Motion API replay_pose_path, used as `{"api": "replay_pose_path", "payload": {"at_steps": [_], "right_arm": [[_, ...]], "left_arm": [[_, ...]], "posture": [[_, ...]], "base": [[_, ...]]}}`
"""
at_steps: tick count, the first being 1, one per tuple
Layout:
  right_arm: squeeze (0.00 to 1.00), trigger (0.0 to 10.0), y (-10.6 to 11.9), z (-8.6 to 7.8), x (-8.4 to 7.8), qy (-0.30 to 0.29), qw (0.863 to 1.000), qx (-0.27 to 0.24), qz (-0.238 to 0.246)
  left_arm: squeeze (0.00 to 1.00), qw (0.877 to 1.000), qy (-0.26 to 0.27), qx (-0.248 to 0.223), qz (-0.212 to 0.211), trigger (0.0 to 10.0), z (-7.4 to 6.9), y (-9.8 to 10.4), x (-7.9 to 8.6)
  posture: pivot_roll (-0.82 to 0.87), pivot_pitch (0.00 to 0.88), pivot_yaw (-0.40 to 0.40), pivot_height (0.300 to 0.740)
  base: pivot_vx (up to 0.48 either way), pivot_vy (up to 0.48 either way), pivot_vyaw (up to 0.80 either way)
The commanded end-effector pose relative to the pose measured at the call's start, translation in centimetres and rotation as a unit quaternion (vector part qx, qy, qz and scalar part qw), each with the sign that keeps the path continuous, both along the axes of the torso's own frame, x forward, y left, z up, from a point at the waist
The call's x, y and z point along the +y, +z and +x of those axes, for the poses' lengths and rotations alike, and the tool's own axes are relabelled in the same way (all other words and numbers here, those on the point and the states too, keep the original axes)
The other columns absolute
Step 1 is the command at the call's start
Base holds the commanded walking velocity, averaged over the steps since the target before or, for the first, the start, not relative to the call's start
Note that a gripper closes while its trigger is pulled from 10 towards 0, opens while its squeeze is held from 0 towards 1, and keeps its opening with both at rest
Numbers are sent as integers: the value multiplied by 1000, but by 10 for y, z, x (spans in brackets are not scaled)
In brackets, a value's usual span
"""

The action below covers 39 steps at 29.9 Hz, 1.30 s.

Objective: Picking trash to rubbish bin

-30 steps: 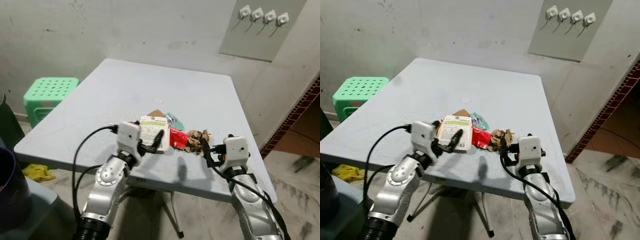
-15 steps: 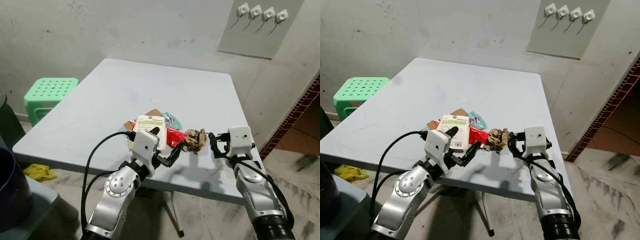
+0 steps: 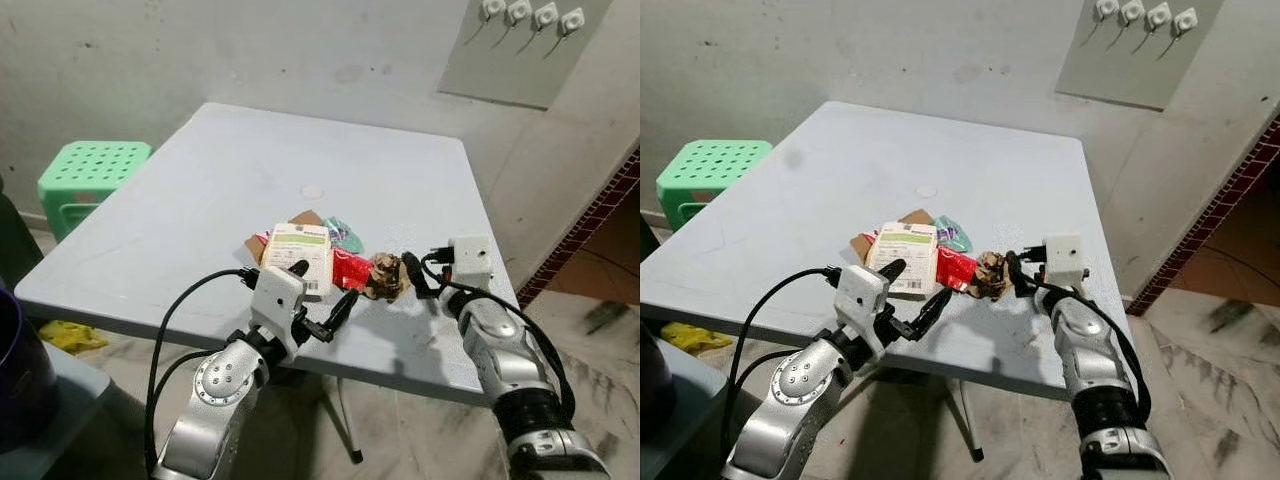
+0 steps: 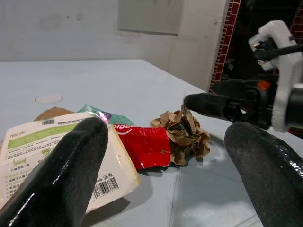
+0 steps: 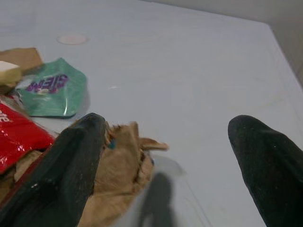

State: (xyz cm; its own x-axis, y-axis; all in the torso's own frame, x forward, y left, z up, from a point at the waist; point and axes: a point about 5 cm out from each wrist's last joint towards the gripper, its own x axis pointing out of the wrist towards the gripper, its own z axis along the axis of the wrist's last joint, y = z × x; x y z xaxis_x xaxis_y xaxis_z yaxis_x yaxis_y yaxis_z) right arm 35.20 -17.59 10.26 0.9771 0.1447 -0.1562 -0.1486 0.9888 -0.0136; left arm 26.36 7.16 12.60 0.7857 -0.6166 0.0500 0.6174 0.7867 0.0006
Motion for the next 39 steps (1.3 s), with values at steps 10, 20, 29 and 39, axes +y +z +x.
{"api": "replay_pose_path", "payload": {"at_steps": [10,20,29,39], "right_arm": [[0,10000,-7,2,2,60,998,30,-4],[0,6510,-21,-9,2,104,992,72,18],[0,0,-16,-12,0,106,993,53,26],[0,0,-12,-10,-5,92,995,38,28]], "left_arm": [[0,1000,-5,2,1,10000,-3,5,-2],[0,1000,-4,4,2,10000,-3,5,-3],[0,1000,-2,0,4,10000,0,6,-3],[0,1000,-2,-9,7,10000,7,8,-4]], "posture": [[11,102,-110,740],[2,105,-112,740],[1,97,-110,740],[-6,67,-102,740]], "base": [[0,0,0],[0,0,0],[0,0,0],[0,0,0]]}}
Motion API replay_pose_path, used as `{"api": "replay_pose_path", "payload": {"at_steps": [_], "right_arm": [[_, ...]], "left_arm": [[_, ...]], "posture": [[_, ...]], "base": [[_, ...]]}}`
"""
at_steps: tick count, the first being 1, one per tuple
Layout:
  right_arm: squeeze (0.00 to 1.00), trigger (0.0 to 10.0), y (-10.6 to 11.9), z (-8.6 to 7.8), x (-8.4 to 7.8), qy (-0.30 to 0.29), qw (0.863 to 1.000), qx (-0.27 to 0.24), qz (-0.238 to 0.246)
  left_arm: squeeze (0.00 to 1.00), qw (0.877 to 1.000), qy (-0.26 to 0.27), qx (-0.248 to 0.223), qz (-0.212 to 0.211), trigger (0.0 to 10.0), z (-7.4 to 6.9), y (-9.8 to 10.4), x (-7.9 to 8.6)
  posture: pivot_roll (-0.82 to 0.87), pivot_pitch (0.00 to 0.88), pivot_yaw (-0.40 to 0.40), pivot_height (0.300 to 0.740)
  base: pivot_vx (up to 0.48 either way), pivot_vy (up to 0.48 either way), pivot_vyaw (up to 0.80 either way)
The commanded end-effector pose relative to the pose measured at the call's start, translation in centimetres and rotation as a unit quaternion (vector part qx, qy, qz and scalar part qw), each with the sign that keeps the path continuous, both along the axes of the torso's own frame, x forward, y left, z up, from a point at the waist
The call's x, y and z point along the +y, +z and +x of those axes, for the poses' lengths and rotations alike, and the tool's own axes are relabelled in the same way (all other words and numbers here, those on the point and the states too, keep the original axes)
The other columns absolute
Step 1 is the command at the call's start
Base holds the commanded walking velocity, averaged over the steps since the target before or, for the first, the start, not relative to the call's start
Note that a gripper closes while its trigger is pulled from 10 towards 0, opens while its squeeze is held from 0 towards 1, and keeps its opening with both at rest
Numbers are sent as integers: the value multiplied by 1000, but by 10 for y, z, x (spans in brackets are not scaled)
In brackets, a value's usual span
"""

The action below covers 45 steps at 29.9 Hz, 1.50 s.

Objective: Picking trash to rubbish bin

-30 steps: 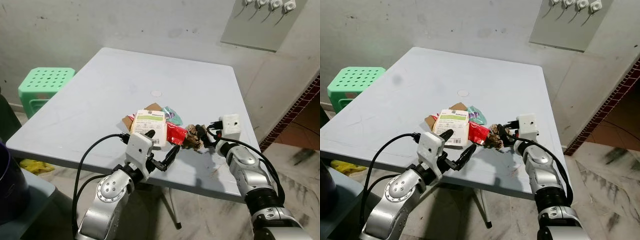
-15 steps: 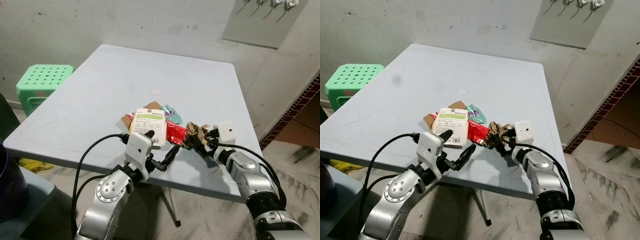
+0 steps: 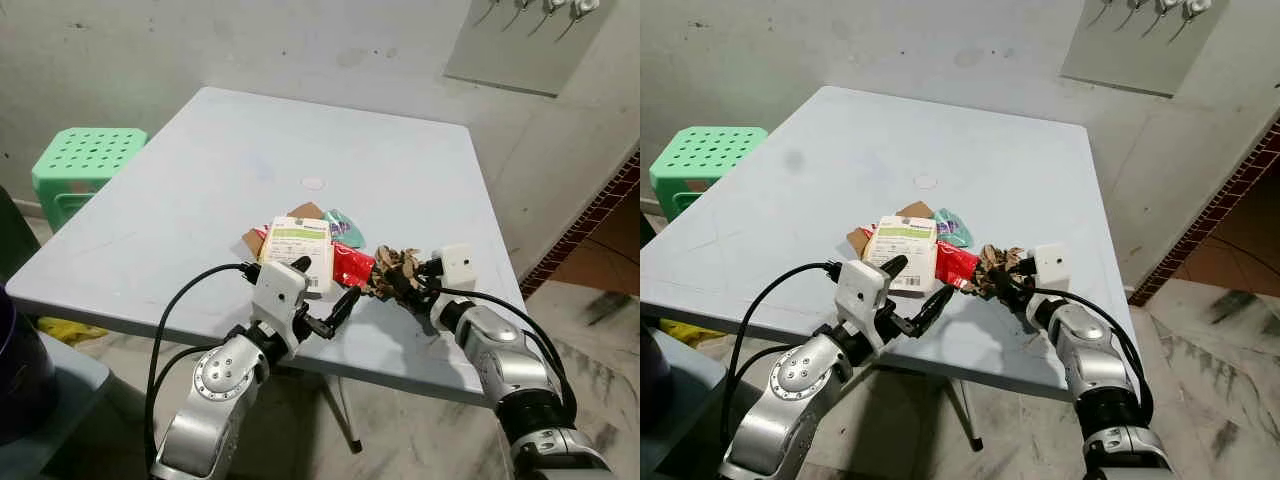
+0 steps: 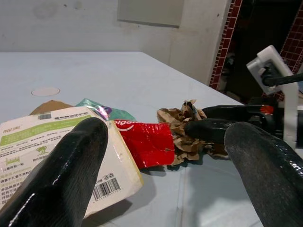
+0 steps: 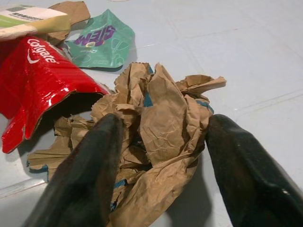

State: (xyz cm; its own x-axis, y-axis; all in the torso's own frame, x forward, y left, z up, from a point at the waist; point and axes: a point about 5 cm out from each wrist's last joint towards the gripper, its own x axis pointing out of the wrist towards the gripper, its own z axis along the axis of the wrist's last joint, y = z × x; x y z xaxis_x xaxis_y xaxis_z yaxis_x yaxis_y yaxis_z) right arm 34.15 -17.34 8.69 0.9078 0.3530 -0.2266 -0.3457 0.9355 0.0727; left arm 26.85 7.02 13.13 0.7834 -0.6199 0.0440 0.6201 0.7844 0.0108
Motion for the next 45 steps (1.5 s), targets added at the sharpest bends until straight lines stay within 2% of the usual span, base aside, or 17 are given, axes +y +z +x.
{"api": "replay_pose_path", "payload": {"at_steps": [1,24,33,45], "right_arm": [[0,0,3,0,-7,-12,1000,-5,-3],[0,0,13,3,-12,-6,999,-23,28],[0,0,13,0,-9,-14,998,-35,47],[0,0,29,-5,-13,-47,991,-85,90]], "left_arm": [[0,1000,-1,-11,1,10000,3,4,-3],[0,999,-11,-51,0,10000,27,17,-10],[0,998,-2,-67,1,10000,37,22,-5],[0,997,18,-70,-6,10000,43,23,3]], "posture": [[-8,64,-101,740],[-20,0,-84,740],[-10,0,-87,740],[-10,0,-89,740]], "base": [[0,0,0],[0,0,0],[0,0,0],[0,0,0]]}}
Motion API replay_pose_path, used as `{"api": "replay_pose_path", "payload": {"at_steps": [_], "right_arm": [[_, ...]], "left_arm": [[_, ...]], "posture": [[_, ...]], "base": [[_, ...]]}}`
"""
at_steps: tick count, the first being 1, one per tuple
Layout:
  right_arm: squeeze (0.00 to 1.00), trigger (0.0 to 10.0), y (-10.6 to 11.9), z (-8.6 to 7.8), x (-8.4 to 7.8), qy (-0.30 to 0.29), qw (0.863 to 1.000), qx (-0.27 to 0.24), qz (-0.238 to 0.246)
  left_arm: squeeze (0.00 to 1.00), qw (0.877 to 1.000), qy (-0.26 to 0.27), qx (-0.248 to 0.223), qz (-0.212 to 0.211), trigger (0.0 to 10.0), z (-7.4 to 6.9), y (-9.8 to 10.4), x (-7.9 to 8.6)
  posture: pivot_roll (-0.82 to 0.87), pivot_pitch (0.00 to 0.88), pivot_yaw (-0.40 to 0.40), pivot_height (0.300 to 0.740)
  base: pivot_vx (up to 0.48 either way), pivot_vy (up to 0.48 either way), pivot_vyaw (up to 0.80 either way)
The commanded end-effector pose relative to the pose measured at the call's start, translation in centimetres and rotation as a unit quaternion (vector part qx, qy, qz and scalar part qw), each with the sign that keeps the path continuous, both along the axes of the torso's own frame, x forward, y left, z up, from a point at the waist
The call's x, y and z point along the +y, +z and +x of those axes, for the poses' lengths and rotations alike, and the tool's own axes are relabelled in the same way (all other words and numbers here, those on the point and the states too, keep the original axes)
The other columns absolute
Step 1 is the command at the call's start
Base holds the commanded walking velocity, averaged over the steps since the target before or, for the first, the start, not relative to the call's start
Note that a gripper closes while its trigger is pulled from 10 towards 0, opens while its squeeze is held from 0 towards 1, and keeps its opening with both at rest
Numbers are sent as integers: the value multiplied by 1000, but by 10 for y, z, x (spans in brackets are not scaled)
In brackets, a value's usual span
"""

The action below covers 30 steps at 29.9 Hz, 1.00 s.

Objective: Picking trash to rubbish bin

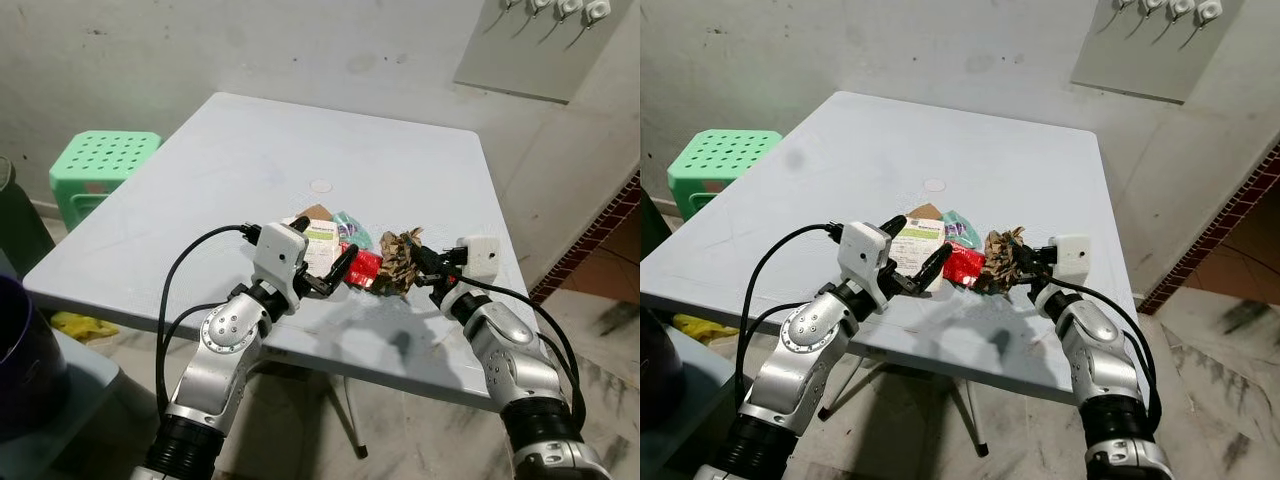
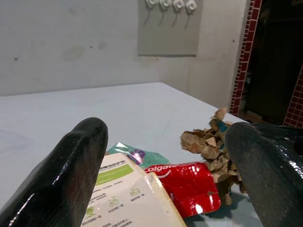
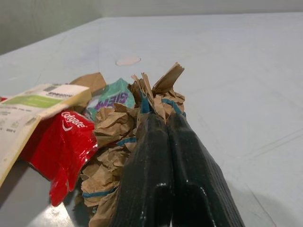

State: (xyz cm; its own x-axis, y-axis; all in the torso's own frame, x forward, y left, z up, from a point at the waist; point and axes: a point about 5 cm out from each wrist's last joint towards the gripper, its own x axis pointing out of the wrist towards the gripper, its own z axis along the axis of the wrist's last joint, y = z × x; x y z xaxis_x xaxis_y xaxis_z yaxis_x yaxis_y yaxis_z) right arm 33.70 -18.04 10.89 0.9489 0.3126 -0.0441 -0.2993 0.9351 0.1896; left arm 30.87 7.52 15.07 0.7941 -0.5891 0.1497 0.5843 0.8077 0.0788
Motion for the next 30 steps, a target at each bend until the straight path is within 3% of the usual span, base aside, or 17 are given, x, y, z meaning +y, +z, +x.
{"api": "replay_pose_path", "payload": {"at_steps": [1,3,4,5,9,14,21,24,30], "right_arm": [[0,0,11,-1,-8,-22,999,-32,11],[0,0,14,-1,-10,-28,999,-43,14],[0,4118,15,-2,-12,-35,998,-48,12],[0,10000,17,-2,-15,-50,997,-55,2],[0,10000,27,-6,-17,-57,992,-107,-25],[0,10000,34,-15,-15,-59,990,-130,-15],[0,10000,39,-24,-23,-135,978,-155,-35],[0,10000,39,-28,-17,-138,976,-160,-56],[0,10000,35,-38,-6,-153,971,-168,-76]], "left_arm": [[0,1000,7,-8,-4,10000,4,4,0],[0,1000,15,-10,-5,10000,6,5,1],[0,1000,20,-12,-6,10000,7,6,2],[0,999,29,-12,-8,10000,9,6,4],[0,998,67,-17,-4,10000,14,7,10],[0,996,91,-9,-17,10000,19,7,17],[0,984,177,11,-21,10000,29,-1,40],[0,982,186,5,-12,10000,29,0,45],[0,977,207,-24,-52,10000,21,6,58]], "posture": [[-9,0,-89,740],[-9,0,-89,740],[-10,0,-88,740],[-10,0,-88,740],[-9,0,-88,740],[-9,0,-88,740],[-9,0,-89,740],[-8,0,-90,740],[-3,0,-86,740]], "base": [[0,0,0],[0,0,0],[0,0,0],[0,0,0],[0,0,0],[0,0,0],[0,0,0],[0,0,0],[0,0,0]]}}
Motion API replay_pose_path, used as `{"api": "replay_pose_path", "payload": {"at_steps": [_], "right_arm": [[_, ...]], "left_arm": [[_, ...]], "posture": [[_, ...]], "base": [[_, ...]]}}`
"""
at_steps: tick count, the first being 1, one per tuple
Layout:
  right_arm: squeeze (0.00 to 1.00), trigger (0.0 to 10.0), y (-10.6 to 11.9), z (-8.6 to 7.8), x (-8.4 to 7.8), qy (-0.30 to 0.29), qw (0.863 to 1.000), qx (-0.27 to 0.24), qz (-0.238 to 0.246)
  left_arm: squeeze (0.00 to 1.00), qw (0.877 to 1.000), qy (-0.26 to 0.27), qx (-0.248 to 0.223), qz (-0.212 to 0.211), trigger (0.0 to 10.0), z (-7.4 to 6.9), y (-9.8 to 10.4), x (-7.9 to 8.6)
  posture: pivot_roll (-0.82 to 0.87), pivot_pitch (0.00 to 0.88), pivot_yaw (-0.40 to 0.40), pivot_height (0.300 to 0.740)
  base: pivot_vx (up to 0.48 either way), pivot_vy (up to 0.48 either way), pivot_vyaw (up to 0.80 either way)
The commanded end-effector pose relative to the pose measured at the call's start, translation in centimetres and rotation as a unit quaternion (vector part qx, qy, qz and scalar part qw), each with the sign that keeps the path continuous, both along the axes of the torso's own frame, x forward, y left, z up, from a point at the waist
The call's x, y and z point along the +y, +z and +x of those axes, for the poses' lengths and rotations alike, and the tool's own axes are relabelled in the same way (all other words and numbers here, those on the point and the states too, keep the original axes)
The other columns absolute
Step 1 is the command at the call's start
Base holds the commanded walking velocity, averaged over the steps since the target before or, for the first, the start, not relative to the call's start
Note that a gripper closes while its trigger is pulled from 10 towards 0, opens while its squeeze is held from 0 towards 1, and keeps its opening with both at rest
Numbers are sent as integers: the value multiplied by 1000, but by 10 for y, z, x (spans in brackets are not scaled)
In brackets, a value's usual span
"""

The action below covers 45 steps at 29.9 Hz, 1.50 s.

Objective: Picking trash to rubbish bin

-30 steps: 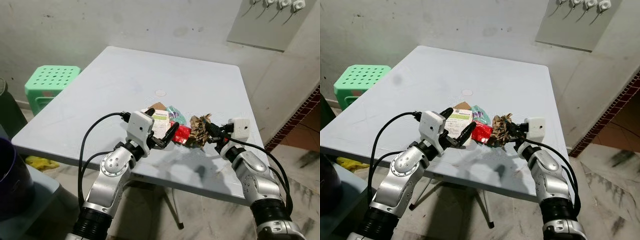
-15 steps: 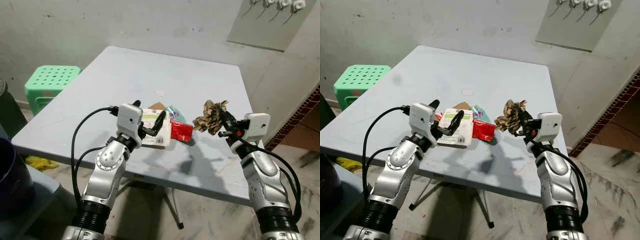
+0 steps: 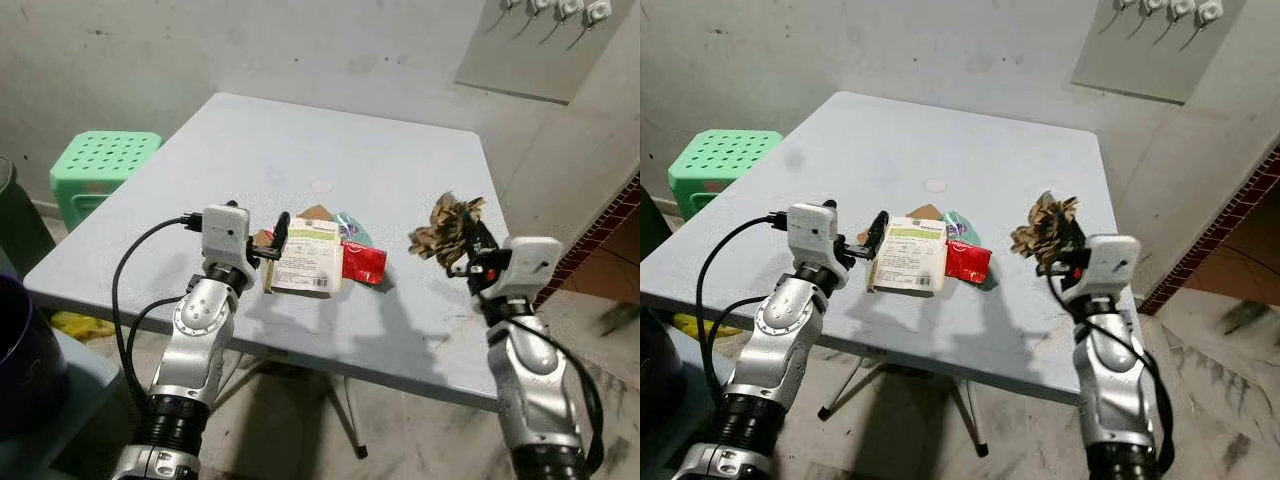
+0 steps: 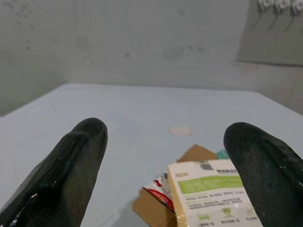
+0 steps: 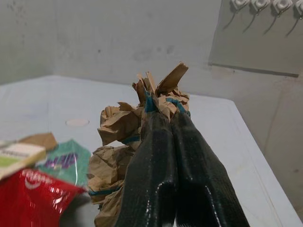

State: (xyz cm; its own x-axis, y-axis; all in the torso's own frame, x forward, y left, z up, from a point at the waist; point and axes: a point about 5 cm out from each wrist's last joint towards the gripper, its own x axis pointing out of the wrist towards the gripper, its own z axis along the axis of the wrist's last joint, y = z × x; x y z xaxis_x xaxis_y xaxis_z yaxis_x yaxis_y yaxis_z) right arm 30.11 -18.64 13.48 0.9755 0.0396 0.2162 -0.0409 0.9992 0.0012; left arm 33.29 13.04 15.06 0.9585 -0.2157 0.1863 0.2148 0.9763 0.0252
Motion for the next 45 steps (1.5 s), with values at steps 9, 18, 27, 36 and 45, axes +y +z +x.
{"api": "replay_pose_path", "payload": {"at_steps": [9,18,27,36,45], "right_arm": [[0,10000,12,-8,6,-14,998,-31,-52],[0,10000,10,-11,10,-15,998,-24,-56],[0,10000,10,-10,11,-13,998,-18,-57],[0,10000,11,-9,12,-6,998,-15,-62],[0,10000,12,-9,12,0,998,-15,-64]], "left_arm": [[0,998,0,-43,-42,10000,-11,8,4],[0,999,-5,-37,-40,10000,-8,9,4],[0,999,-9,-16,-51,10000,-4,7,4],[0,999,2,-5,-47,10000,-3,6,2],[0,999,7,8,-51,10000,0,4,1]], "posture": [[-11,0,-70,740],[-21,0,-58,740],[-21,0,-59,740],[-18,0,-69,740],[-22,0,-72,740]], "base": [[0,0,171],[0,0,800],[0,59,800],[0,276,800],[0,0,800]]}}
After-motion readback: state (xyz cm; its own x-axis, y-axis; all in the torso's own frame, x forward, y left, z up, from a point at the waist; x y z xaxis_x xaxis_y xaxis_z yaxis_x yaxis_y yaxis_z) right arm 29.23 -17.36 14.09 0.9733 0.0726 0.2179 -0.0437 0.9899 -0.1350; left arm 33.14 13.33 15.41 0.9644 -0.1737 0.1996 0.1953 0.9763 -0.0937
